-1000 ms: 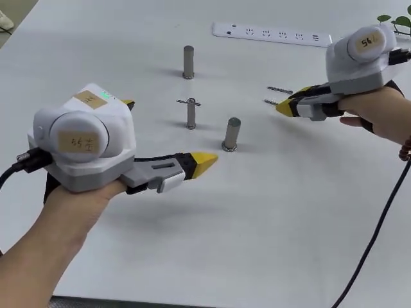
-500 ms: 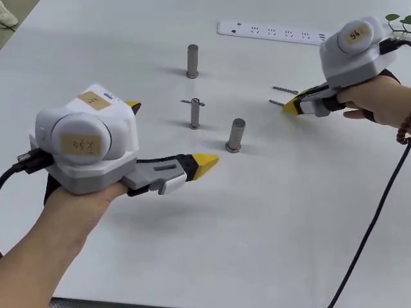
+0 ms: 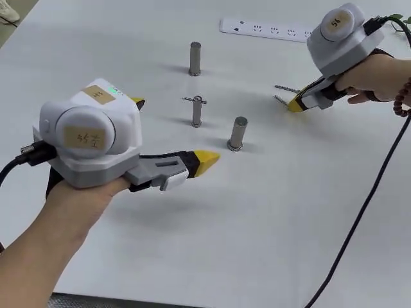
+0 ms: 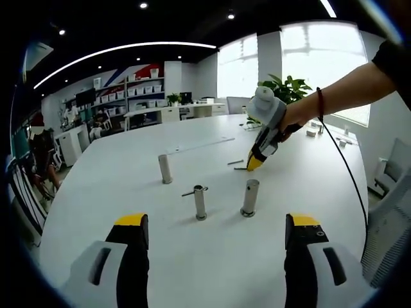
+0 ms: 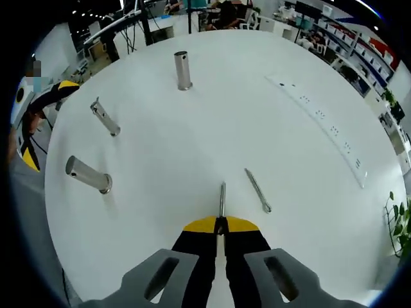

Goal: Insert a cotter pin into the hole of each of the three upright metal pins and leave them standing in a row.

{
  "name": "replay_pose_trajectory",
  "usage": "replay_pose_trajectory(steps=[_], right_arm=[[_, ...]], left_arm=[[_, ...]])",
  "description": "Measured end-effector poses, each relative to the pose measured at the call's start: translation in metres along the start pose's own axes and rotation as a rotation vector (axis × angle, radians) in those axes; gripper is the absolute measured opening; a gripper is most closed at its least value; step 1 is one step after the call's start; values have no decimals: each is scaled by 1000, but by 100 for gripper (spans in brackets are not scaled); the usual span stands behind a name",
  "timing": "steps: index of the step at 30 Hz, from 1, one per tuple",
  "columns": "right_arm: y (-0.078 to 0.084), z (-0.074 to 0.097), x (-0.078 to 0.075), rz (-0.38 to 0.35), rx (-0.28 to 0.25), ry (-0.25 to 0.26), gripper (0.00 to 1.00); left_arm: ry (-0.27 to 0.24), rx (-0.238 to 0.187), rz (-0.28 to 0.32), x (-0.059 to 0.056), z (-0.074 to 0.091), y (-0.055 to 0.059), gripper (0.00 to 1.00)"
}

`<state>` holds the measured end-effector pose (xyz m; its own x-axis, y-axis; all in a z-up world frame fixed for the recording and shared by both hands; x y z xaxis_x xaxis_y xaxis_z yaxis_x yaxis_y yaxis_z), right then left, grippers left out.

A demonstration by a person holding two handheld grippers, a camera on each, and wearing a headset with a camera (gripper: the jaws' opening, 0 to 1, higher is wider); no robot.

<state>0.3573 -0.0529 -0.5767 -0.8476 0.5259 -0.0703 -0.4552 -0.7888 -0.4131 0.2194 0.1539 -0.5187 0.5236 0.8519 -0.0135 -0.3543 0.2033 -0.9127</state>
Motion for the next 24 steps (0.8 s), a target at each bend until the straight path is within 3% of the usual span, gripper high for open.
replay_pose_trajectory(steps=[4,10,16,18,24], right_arm=[[-1,-4,-5,17,36,27,0],[-2,-10,-15,24,39,48,0],[-12,-10,-15,70,-34,45,0],[-15,-10,-14,123,-54,50,0],[-18,6,8,179,-122,43,0]], left_arm=[[4,4,-8,-1,0,0,86],[9,12,-2,-3,0,1,84],[23,15,-3,-6,0,0,80],[33,15,10,-8,0,0,78],[55,18,-6,-15,-1,-3,74]])
Point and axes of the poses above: the centre of the closed fingertips' face, and the gripper's own axes: z roughly backward along the fingers, x roughly to its left, y roughly out of its underside, the point moved 3 cm from there along z, roughly backward along the fingers
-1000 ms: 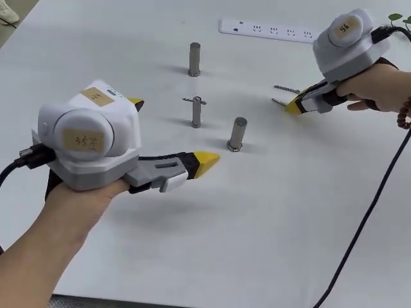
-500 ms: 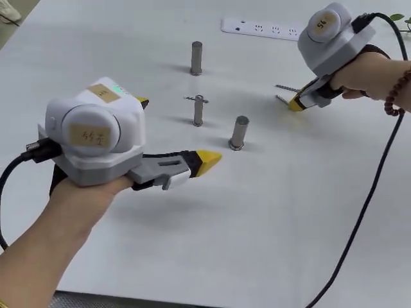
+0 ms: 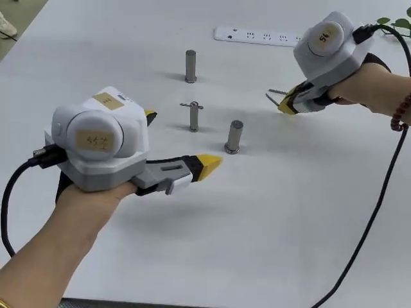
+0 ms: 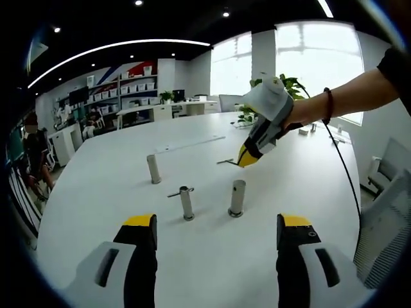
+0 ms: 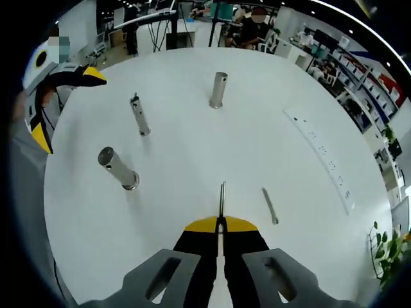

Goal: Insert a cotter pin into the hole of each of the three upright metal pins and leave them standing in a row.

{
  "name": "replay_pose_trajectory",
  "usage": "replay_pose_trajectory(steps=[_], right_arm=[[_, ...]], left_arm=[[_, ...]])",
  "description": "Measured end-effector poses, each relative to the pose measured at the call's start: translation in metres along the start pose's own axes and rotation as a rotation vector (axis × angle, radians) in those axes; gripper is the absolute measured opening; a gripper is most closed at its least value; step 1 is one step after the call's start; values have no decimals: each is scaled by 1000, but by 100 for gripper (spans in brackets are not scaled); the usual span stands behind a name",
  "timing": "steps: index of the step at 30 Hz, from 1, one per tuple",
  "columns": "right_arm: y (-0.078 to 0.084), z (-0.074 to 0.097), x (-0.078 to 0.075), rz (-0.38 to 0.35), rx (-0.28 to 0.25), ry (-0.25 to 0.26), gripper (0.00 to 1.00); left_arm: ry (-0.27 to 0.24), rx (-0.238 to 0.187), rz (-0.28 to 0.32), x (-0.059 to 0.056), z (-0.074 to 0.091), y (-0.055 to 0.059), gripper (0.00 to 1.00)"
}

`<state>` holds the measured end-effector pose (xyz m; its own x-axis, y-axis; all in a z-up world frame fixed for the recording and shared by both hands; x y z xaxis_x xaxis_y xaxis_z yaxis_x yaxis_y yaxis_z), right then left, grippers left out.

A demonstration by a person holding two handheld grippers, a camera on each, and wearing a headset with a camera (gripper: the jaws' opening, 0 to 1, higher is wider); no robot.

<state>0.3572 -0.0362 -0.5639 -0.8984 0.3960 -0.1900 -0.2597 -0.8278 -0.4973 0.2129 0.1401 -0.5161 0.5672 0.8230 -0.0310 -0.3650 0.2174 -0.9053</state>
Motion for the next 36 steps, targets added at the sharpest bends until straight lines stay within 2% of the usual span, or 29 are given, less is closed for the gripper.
replay_pose_trajectory(steps=[5,10,12,14,18,21,24,26,30,36], right_arm=[[-4,14,20,24,-49,-5,0],[-11,31,47,67,-96,-11,0],[-13,32,50,107,-115,-12,0],[-12,34,55,104,-122,-19,0],[-14,41,68,135,-125,-9,0],[-17,48,83,127,-158,-14,0],[-20,53,95,139,-178,-16,0],[-23,54,95,147,-195,-7,0],[-28,59,109,177,-217,-9,0],[-35,64,130,246,-258,-47,0]], left_arm=[[19,-2,12,-4,0,-2,70],[40,1,38,-8,1,-1,65],[44,3,40,-9,2,-1,63],[55,2,52,-11,2,-1,60],[90,-8,112,-14,2,-2,53],[106,-17,148,-14,3,-2,49],[123,-15,154,-16,4,-2,45],[138,-14,159,-19,4,-3,44],[165,-19,193,-23,5,-6,40],[208,3,207,-31,4,-7,31]])
Point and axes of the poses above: the centre of the closed fingertips' face, and the gripper's own axes: z roughly backward along the fingers, x roughly to its left, y roughly out of its underside, the point moved 3 cm from there along z, roughly backward along the fingers
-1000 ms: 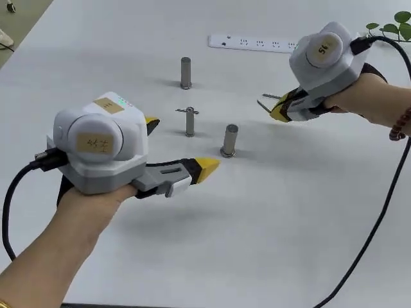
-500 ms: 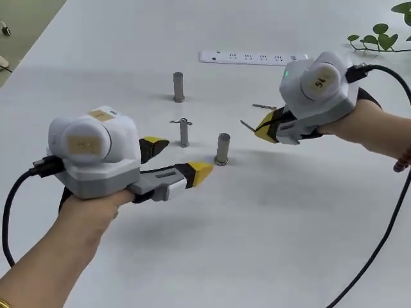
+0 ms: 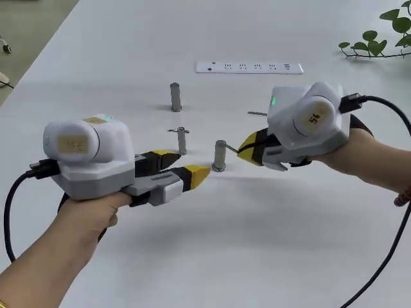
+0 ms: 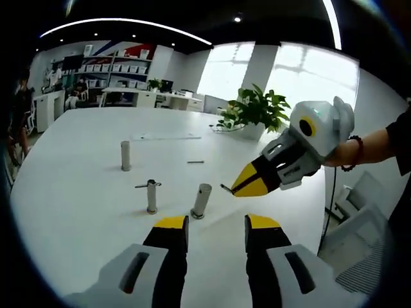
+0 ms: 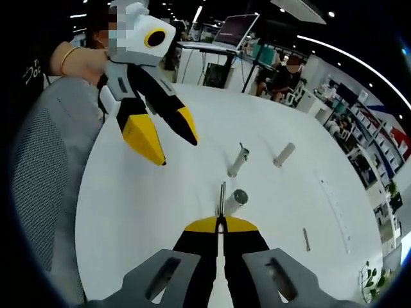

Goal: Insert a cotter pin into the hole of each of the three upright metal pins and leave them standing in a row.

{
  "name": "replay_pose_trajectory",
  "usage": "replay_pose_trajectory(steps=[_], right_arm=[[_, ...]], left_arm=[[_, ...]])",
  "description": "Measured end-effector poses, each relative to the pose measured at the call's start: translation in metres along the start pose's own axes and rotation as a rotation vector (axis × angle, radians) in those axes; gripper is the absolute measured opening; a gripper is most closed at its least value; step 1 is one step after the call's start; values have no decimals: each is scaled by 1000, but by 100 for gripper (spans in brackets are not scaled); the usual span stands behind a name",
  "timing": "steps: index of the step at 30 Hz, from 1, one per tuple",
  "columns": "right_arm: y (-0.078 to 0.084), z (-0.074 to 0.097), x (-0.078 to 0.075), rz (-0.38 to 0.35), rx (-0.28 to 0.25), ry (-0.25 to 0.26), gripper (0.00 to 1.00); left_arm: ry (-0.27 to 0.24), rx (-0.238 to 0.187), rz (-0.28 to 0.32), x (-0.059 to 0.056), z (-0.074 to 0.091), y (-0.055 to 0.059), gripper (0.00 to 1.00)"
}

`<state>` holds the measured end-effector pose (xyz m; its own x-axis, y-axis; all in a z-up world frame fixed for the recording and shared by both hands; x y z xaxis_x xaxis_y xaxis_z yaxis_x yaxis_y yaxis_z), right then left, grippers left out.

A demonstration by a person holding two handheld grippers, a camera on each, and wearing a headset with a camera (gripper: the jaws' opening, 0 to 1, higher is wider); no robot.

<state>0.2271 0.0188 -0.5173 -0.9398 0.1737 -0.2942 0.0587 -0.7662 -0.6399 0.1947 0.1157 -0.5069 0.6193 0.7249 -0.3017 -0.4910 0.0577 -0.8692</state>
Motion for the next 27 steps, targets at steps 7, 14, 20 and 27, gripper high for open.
replay_pose_trajectory(steps=[7,14,20,27], right_arm=[[-12,0,20,78,-26,-45,0],[-20,-3,32,140,-39,-65,0],[-26,-3,40,205,-46,-72,0],[-31,-2,42,252,-52,-65,0]], left_arm=[[27,22,18,-7,-2,1,25],[57,28,54,-14,-2,2,18],[72,28,57,-16,-2,3,13],[89,36,62,-20,-2,5,7]])
Point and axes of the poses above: the centre of the closed fingertips' face, and the gripper's own axes: z roughly backward along the fingers, x roughly to its left, y roughly out of its underside, the point moved 3 cm from there along z, roughly backward along the fingers
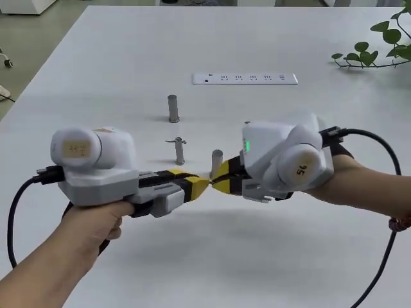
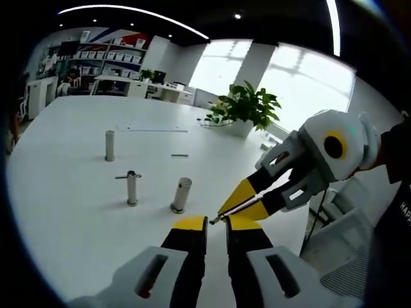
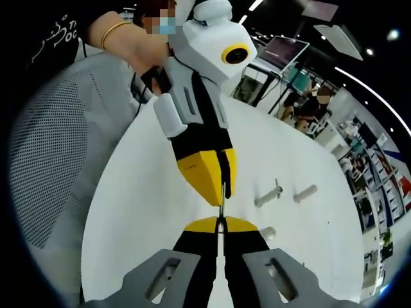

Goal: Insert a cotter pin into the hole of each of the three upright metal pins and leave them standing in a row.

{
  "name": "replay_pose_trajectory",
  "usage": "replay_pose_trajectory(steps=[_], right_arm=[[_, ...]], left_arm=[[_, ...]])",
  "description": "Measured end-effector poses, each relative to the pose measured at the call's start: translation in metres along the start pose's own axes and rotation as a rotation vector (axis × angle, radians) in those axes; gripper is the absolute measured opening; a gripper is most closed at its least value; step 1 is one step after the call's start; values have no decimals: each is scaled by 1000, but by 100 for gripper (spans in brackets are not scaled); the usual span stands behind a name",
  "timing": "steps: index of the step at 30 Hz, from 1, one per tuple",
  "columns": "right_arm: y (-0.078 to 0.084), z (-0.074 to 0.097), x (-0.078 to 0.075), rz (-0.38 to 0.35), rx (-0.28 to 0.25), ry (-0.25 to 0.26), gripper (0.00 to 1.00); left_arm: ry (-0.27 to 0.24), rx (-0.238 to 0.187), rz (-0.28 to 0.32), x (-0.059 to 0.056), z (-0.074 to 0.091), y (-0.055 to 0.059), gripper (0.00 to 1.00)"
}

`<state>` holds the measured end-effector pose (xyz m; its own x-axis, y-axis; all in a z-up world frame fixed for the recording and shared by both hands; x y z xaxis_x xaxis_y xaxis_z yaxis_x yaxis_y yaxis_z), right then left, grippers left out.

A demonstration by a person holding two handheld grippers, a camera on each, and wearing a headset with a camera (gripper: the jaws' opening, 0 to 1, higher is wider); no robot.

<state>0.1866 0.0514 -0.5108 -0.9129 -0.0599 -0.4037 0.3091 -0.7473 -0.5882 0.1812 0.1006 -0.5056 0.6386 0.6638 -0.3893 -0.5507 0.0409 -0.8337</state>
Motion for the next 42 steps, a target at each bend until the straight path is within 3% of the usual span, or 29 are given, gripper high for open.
replay_pose_trajectory(steps=[9,20,29,32,36,39,42], right_arm=[[-3,0,3,41,5,2,0],[-2,0,1,35,-3,18,0],[-3,0,-3,24,-7,55,0],[0,0,-2,-52,-21,56,2],[5,1,-1,-209,-59,38,4],[6,3,0,-386,-119,17,5],[8,5,2,-509,-167,-12,6]], left_arm=[[10,3,7,-2,-1,1,2],[10,-3,35,-1,-2,1,0],[3,-27,-30,-1,-1,-5,0],[-8,-34,-66,1,2,-7,0],[-12,-30,-99,3,4,-5,0],[-8,-30,-129,3,5,-4,0],[2,-23,-164,3,5,-2,0]])
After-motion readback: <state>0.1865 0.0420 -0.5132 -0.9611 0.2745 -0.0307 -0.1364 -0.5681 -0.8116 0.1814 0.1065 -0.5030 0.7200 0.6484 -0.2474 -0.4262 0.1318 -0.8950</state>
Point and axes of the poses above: the centre of the closed fingertips' face, and the gripper's own axes: z roughly backward along the fingers, x roughly to its left, y roughly out of its underside, the point moved 3 cm from there along z, roughly backward along the fingers
